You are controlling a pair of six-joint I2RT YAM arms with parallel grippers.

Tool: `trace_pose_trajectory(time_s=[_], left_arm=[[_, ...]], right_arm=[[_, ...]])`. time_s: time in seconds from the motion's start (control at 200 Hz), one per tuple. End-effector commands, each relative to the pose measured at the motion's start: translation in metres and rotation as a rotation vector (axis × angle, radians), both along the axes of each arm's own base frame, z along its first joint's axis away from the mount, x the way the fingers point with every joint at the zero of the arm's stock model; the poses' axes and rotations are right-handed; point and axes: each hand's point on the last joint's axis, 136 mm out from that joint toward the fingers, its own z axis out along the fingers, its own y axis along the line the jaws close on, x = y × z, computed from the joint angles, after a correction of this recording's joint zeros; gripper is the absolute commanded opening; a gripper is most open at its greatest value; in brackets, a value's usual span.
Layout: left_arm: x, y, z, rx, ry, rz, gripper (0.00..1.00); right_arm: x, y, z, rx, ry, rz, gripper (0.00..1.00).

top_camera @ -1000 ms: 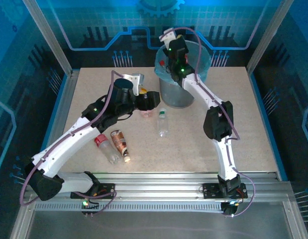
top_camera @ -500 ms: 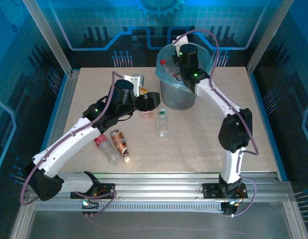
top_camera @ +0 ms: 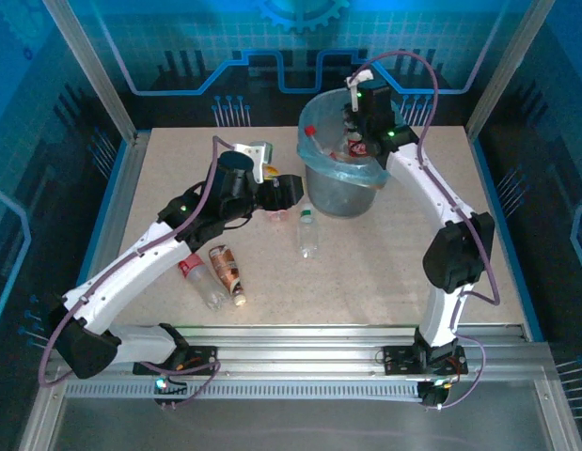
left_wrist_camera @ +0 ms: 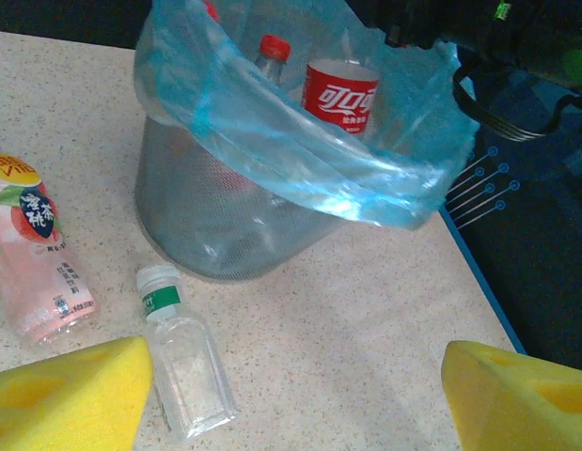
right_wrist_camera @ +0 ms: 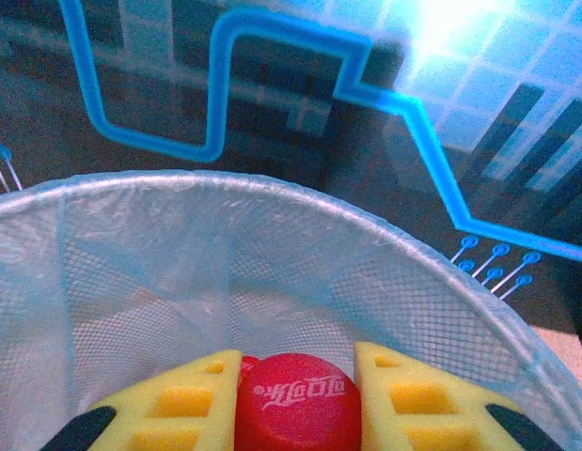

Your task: Put the plastic bottles in the bin

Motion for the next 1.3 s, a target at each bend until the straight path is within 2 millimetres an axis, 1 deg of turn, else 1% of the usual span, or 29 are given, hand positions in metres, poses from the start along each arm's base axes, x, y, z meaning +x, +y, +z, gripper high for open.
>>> trace_pose_trajectory(time_s=[0.0,0.115,0.25,0.35,0.41,0.455,0.49,0.52,0.545,0.565,0.675,0.7,0.745,0.83,0.895,0.98,1.07,1.13,1.221,1.296], left_arm=[[-0.001,-0.002,0.002,-0.028,-0.010,0.002,0.81],[-0.002,0.000,0.002,-0.031,-0.012,0.009,0.82],[-0.001,-0.001,0.000,-0.030,-0.008,0.008,0.81],[-0.002,-0.002,0.000,-0.035,-0.006,0.006,0.81],[-0.002,-0.002,0.001,-0.035,-0.007,0.006,0.81],[-0.002,-0.001,0.001,-0.032,-0.009,0.010,0.82],[-0.002,-0.001,0.001,-0.031,-0.010,0.011,0.82],[-0.002,-0.001,0.003,-0.032,-0.014,0.011,0.82],[-0.002,-0.001,0.003,-0.030,-0.015,0.009,0.82],[-0.002,-0.001,0.004,-0.030,-0.016,0.009,0.82],[-0.003,0.001,0.009,-0.026,-0.029,0.011,0.82],[-0.003,0.002,0.010,-0.025,-0.033,0.013,0.82],[-0.004,0.005,0.013,-0.018,-0.040,0.020,0.82],[-0.006,0.011,0.018,-0.008,-0.059,0.036,0.82],[-0.008,0.020,0.020,0.007,-0.071,0.064,0.83],[-0.013,0.037,0.019,0.038,-0.087,0.110,0.84],[-0.021,0.059,0.011,0.084,-0.093,0.169,0.85],[-0.028,0.075,0.002,0.118,-0.088,0.214,0.85],[-0.041,0.100,-0.015,0.160,-0.069,0.278,0.86],[-0.054,0.120,-0.031,0.184,-0.047,0.332,0.86]], right_arm=[[-0.030,-0.011,-0.059,-0.052,0.257,0.009,0.10],[-0.032,-0.018,-0.080,-0.066,0.306,-0.009,0.10],[-0.028,-0.017,-0.098,-0.062,0.328,-0.004,0.11],[-0.026,-0.017,-0.103,-0.063,0.350,-0.008,0.13],[-0.025,-0.016,-0.100,-0.056,0.352,-0.006,0.15],[-0.026,-0.013,-0.094,-0.044,0.345,-0.001,0.18],[-0.026,-0.012,-0.087,-0.034,0.335,0.003,0.23],[-0.027,-0.012,-0.082,-0.025,0.328,0.005,0.31],[-0.027,-0.012,-0.076,-0.018,0.318,0.004,0.41],[-0.028,-0.012,-0.072,-0.015,0.313,0.002,0.45],[-0.036,-0.014,-0.041,0.009,0.266,-0.002,0.49],[-0.039,-0.014,-0.035,0.017,0.254,-0.002,0.52],[-0.045,-0.015,-0.019,0.034,0.226,0.002,0.53],[-0.058,-0.015,0.005,0.068,0.182,0.008,0.58],[-0.070,-0.013,0.022,0.095,0.148,0.023,0.60],[-0.088,-0.007,0.039,0.122,0.109,0.043,0.63],[-0.113,0.006,0.055,0.154,0.066,0.087,0.64],[-0.131,0.021,0.063,0.180,0.035,0.130,0.64],[-0.159,0.054,0.068,0.212,-0.005,0.231,0.64],[-0.182,0.086,0.064,0.233,-0.010,0.322,0.65]])
